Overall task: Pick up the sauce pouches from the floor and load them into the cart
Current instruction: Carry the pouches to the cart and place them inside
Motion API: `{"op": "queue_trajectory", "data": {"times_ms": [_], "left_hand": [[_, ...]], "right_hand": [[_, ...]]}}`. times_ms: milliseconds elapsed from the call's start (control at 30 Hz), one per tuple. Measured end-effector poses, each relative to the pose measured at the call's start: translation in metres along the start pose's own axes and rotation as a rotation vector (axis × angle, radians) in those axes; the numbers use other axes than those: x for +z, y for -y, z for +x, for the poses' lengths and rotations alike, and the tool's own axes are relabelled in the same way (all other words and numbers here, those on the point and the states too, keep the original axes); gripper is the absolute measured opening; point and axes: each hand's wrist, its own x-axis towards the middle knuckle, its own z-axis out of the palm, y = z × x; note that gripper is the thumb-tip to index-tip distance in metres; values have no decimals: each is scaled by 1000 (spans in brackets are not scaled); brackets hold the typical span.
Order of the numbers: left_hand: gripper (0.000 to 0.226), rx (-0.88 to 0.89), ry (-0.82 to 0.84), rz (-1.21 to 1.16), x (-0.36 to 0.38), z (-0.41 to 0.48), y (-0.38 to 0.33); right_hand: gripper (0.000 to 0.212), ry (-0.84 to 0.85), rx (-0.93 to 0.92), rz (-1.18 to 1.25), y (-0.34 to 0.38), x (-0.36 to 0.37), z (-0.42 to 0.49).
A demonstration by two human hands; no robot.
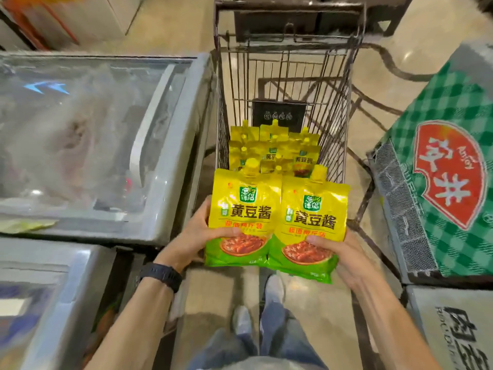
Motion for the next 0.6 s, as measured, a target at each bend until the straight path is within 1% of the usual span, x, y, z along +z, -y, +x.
{"op": "queue_trajectory", "data": {"times_ms": [67,100,167,267,300,333,400,433,533,567,600], "left_hand": [[70,-1,-13,4,-1,19,-4],[69,-2,-14,11,-1,28,-5],[72,-26,-19,18,-3,44,-5],[83,-61,-13,53,-6,63,1],[86,-74,-7,68,-6,68,4],[86,-89,-6,83,-7,74,7],[75,-112,8,131,-9,85,14],[69,-129,23,161,-10,90,18],[57,-147,36,224,-9,101,35],[57,-150,21,235,-8,104,41],[57,-145,0,244,-8,107,45]], "right_hand": [[116,25,34,-15,5,-3,24],[112,36,56,-16,6,-5,37],[104,58,80,-32,10,-8,57],[111,73,105,-57,7,-11,84],[107,75,117,-59,5,-12,91],[98,81,139,-56,2,-14,98],[82,80,211,-50,-7,-16,107],[80,70,238,-63,-12,-17,110],[91,97,311,-133,-32,-21,121],[90,118,329,-158,-35,-20,124],[81,121,341,-182,-39,-20,128]]}}
